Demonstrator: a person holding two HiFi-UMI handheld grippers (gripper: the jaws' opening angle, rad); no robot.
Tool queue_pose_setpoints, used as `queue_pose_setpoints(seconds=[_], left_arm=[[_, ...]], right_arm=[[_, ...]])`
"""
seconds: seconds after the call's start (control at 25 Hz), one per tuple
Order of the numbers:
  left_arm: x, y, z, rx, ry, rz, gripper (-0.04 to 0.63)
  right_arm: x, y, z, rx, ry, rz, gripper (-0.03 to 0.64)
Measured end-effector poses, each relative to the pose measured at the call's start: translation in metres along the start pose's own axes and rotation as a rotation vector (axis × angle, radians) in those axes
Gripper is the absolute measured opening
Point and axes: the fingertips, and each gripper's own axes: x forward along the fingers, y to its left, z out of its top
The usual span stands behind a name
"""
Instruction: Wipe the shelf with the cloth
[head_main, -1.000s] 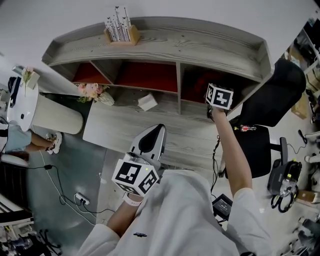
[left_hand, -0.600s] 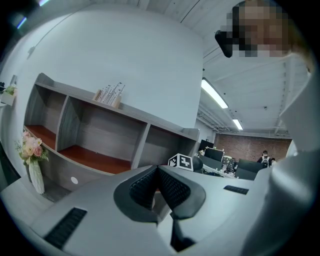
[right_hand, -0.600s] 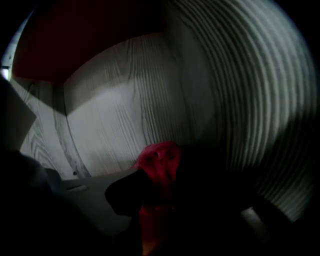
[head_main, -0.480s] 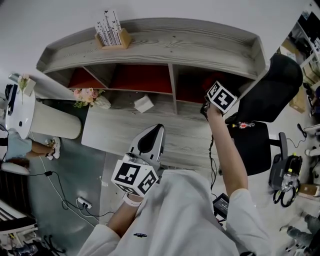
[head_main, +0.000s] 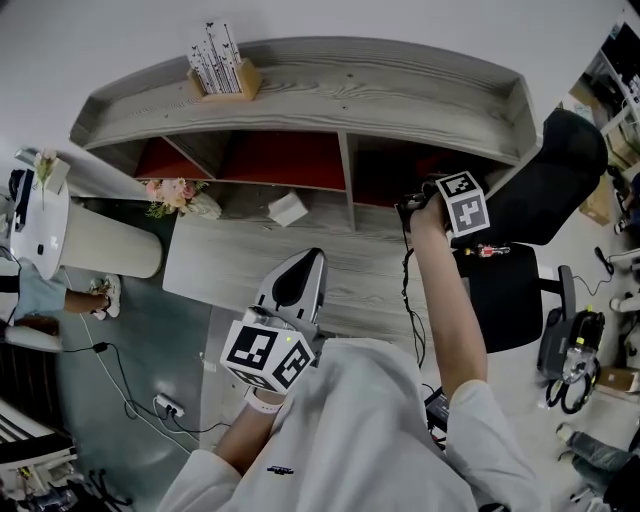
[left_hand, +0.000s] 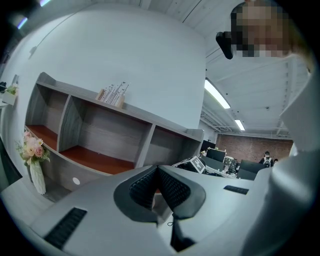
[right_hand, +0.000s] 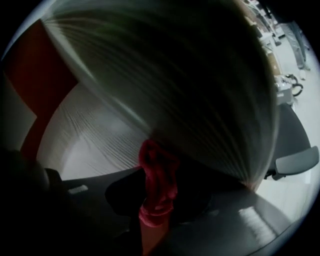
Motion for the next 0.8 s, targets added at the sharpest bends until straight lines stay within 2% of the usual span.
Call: queue_pose_setpoints(seconds=[0.16,0.4,0.6,0.8], left_arm=[[0.001,0.005,-0.002,-0.005,0.001,0.011,0.006],[0.001,0.006,-0.005,-0.015,0.008,0.011,0.006],[0.000,0.006,-0.005,-0.015,0.001,0.012,0.006],[-0.001,0.006,-0.004,-0.016,-0.004,0.015,0.006]], right_arm=[[-0.006,0.009,0.009,0.024,-0.031,0.036,0.110],[-0.025,0.043,0.031,0.066,-0.113,0.215,0.110],[-0.052,0.075,0.055,0.051,-0.194,0.320,0.110],[-0.074,0.099,0.073,0.081,-0.226,0.395,0.110]])
